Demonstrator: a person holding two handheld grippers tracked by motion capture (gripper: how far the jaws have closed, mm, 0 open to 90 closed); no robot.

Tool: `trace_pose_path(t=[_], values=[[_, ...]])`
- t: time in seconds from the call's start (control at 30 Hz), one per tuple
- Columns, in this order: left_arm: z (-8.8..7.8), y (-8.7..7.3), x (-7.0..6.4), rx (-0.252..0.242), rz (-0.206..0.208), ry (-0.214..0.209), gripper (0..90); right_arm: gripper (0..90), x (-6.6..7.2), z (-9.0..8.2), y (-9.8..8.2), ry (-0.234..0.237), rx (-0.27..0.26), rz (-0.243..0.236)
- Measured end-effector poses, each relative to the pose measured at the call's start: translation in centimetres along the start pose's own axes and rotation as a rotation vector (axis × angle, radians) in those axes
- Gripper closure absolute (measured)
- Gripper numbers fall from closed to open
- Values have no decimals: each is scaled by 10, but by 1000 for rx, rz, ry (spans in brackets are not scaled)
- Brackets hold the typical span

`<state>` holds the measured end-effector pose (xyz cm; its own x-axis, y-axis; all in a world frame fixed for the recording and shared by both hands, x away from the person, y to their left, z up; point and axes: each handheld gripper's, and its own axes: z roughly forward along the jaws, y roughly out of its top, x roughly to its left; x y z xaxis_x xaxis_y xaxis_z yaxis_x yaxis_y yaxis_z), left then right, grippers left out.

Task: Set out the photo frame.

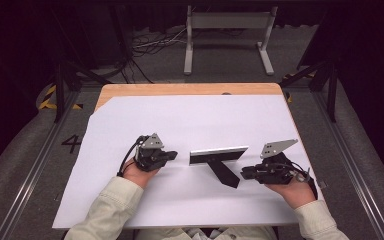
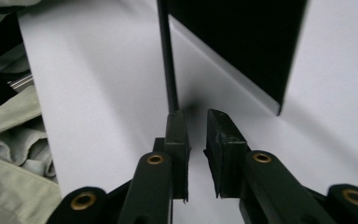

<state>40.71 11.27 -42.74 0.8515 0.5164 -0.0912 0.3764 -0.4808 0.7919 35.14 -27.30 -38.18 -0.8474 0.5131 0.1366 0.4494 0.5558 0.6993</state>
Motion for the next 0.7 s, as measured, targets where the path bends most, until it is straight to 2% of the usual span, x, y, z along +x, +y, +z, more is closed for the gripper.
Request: trace_pose_path(t=[0.07,0.13,0.27,0.43,0.57,0.7], values=[[2,1,-2,-8,-10,-2,898,800,0,-4,0,-18,-22,-4],[4,2,-3,-25,-27,-13,899,805,1,-9,0,-36,-67,-7],[9,5,-5,-46,-45,-6,900,813,3,-15,0,-72,-111,-22],[19,5,-2,-37,-76,-7,900,830,2,-22,-1,-107,-144,-17],[26,4,-1,-33,-60,-2,899,832,-1,-26,-3,-133,-155,-3],[31,4,-1,-24,-18,1,899,832,-4,-31,-7,-192,-196,12]])
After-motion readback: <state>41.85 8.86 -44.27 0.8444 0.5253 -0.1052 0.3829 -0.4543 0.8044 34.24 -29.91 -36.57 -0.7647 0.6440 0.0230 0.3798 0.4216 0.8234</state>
